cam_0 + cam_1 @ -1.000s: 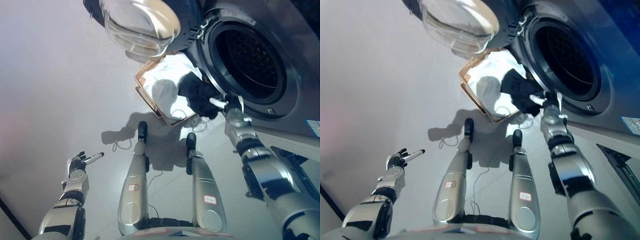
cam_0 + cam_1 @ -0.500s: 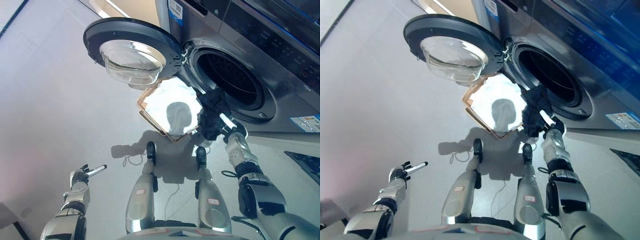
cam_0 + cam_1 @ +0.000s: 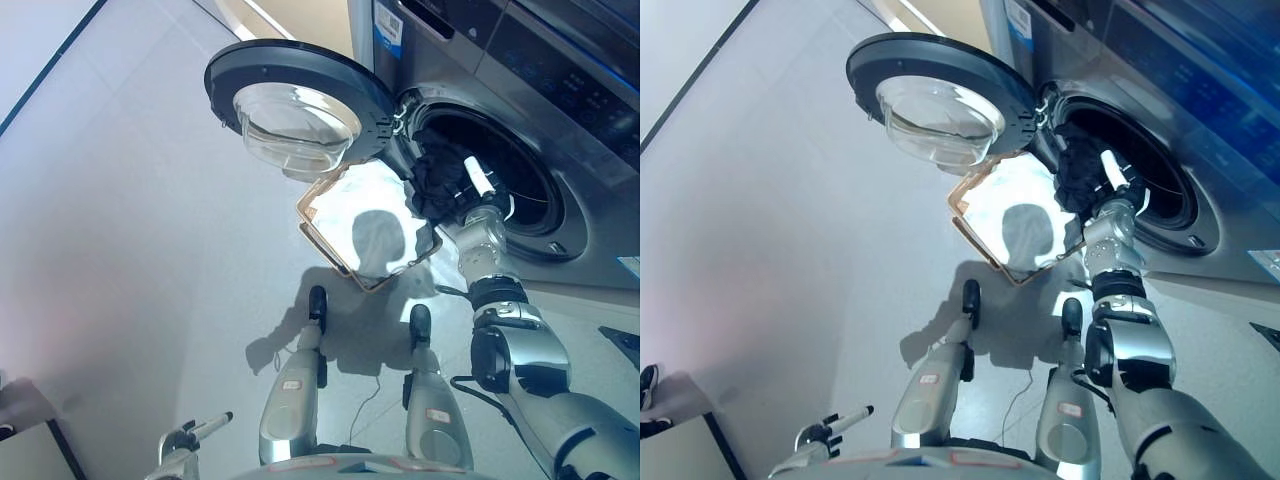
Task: Put the clothes in the basket into the washing machine.
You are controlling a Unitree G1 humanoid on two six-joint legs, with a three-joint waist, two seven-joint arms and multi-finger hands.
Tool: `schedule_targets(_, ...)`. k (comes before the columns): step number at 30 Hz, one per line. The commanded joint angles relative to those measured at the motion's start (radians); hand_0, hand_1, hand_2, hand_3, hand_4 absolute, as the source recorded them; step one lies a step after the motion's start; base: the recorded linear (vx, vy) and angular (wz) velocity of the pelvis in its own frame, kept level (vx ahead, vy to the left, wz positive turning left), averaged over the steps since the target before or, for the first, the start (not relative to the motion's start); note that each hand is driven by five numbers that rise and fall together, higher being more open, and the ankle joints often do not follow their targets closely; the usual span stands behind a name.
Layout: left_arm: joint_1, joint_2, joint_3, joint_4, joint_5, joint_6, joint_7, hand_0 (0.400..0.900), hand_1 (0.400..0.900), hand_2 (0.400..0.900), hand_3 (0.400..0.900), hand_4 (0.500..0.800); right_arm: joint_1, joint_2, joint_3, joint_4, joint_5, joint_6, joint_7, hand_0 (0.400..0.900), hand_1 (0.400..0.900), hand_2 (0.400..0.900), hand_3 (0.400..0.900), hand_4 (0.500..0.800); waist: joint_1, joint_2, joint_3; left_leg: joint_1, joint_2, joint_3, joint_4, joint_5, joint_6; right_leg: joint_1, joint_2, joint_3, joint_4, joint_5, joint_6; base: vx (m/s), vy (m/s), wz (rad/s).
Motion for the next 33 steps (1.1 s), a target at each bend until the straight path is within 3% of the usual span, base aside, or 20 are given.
schedule_targets(1, -0.042, 0.061, -0.060, 0.034, 0.032, -0.004, 0.046, 0.900, 0.900, 0.900, 0.900, 0.800, -0.141, -0.061, 0.015, -0.073, -0.001, -0.112, -0.017, 0.400, 0.400, 0.400, 0.400, 0.500, 0.000, 0.004, -0.049, -0.014, 0.033, -0.029, -0.001, -0.108, 0.057, -0.015, -0.007, 0.042, 0.037, 0.011, -0.046, 0.09, 0.006, -0.01)
schedule_targets(12, -0.031, 0.065, -0.037, 0.010, 0.026, -0.009, 0.041, 0.900, 0.900, 0.900, 0.900, 0.800, -0.349, -0.175, 0.134, 0.023, 0.017, -0.122, -0.031, 0.416, 0.416, 0.416, 0.416, 0.509, 0.023, 0.089, -0.044, -0.050, 0.033, -0.037, 0.000, -0.104, 0.055, -0.053, -0.016, 0.055, 0.066, 0.016, -0.038, 0.07, 0.011, -0.04)
schedule_targets(13, -0.026, 0.066, -0.033, 0.009, 0.027, -0.009, 0.035, 0.900, 0.900, 0.900, 0.900, 0.800, -0.376, -0.199, 0.166, 0.029, 0.013, -0.125, -0.034, 0.900, 0.900, 0.900, 0.900, 0.800, 0.028, 0.099, -0.048, -0.049, 0.035, -0.037, 0.000, -0.105, 0.056, -0.052, -0.016, 0.056, 0.068, 0.012, -0.036, 0.08, 0.024, 0.01)
schedule_targets(22, 0.007, 0.056, -0.032, 0.000, 0.029, -0.015, 0.017, 0.900, 0.900, 0.900, 0.900, 0.800, -0.373, -0.211, 0.189, 0.079, 0.049, -0.127, 0.010, 0.900, 0.900, 0.900, 0.900, 0.800, 0.037, 0.124, -0.065, -0.041, 0.031, -0.037, 0.001, -0.110, 0.055, -0.053, -0.014, 0.073, 0.077, 0.020, -0.032, 0.08, 0.013, -0.01)
schedule_targets(33, -0.001, 0.054, -0.032, -0.011, 0.025, -0.020, 0.005, 0.900, 0.900, 0.900, 0.900, 0.800, -0.311, -0.200, 0.191, 0.108, 0.045, -0.102, 0.045, 0.900, 0.900, 0.900, 0.900, 0.800, 0.030, 0.120, -0.054, -0.051, 0.027, -0.047, 0.003, -0.110, 0.052, -0.069, -0.014, 0.088, 0.088, 0.022, -0.032, 0.01, 0.010, -0.04)
